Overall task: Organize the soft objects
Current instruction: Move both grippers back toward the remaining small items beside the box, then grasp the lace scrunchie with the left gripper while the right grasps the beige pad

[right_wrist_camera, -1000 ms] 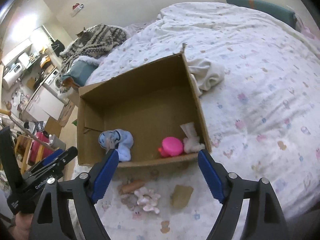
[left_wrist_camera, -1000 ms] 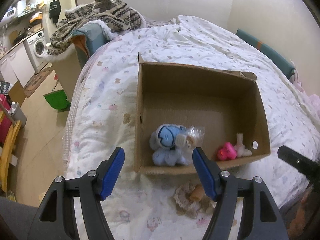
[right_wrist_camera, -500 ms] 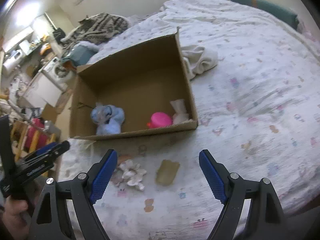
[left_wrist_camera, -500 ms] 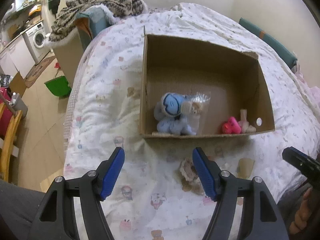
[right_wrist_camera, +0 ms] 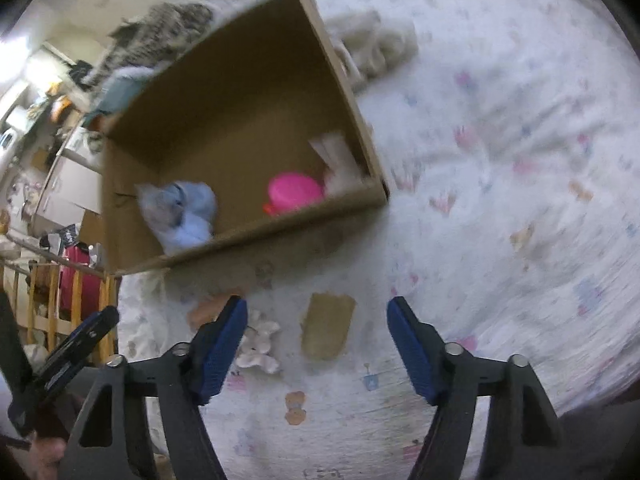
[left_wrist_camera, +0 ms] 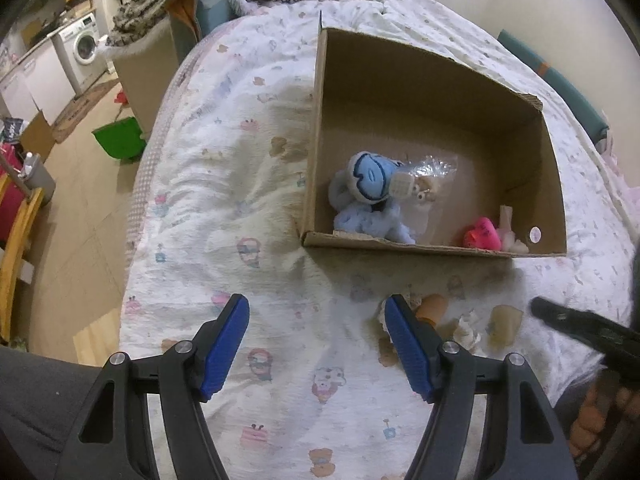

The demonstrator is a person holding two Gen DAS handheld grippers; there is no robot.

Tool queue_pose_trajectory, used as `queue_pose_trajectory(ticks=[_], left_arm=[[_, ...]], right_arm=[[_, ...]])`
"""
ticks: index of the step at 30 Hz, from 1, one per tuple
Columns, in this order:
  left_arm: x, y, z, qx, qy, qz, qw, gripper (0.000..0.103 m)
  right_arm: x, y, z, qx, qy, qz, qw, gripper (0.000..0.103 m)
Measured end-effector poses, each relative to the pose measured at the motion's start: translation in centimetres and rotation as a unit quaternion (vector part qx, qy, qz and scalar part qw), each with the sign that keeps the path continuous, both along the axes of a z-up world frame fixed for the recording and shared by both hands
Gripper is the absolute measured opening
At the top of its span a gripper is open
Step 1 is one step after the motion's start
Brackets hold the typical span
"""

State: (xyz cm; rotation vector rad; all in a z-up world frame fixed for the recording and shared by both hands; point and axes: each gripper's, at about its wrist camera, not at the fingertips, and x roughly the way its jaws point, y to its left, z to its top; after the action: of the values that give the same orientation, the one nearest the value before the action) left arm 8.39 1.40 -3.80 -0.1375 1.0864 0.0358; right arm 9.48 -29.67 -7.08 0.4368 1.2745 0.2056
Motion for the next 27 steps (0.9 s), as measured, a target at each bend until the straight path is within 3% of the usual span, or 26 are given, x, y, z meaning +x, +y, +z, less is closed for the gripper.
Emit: queue_pose_trajectory(ticks=[2, 5, 9, 13, 17, 25, 27], left_arm=[[0.1, 0.2, -0.1, -0.005, 0.004, 0.000, 1.0000, 0.068], [0.1, 0.3, -0.6, -0.014, 0.017, 0.003, 0.9998, 0.068], [0.4, 0.3, -1.3, -0.033, 0.031, 0.001, 0.9990, 0.068], [0.6, -0.2, -1.7, -0.049, 0.037, -0.008, 0.9981, 0.068], [1.0, -1.9, -3.2, -0.077, 0.064, -0.034, 0.9944, 0.068], [1.5, -5.8, -6.8, -0.091, 0.116, -0.085, 0.9854, 0.067], [1.8, -6.4, -7.5, -0.084, 0.123, -0.089, 0.9848, 0.062]], right_arm=[[0.5, 0.4, -1.5, 0.004, 0.033, 0.000, 0.999, 0.055], [1.1, 1.1, -2.9, -0.005, 0.060, 0.004, 0.998, 0.047], [1.6, 2.3, -3.5, -0.039, 0.065, 0.024, 0.997, 0.030], [1.5, 2.2, -3.3, -0.034, 0.055, 0.024, 0.998, 0.013], [0.9, 1.7, -1.7, -0.029, 0.029, 0.018, 0.999, 0.013], [0.5, -0.1, 0.1, 0.003, 0.003, -0.012, 1.000, 0.013], [0.4, -0.4, 0.3, 0.006, 0.001, -0.016, 1.000, 0.013]])
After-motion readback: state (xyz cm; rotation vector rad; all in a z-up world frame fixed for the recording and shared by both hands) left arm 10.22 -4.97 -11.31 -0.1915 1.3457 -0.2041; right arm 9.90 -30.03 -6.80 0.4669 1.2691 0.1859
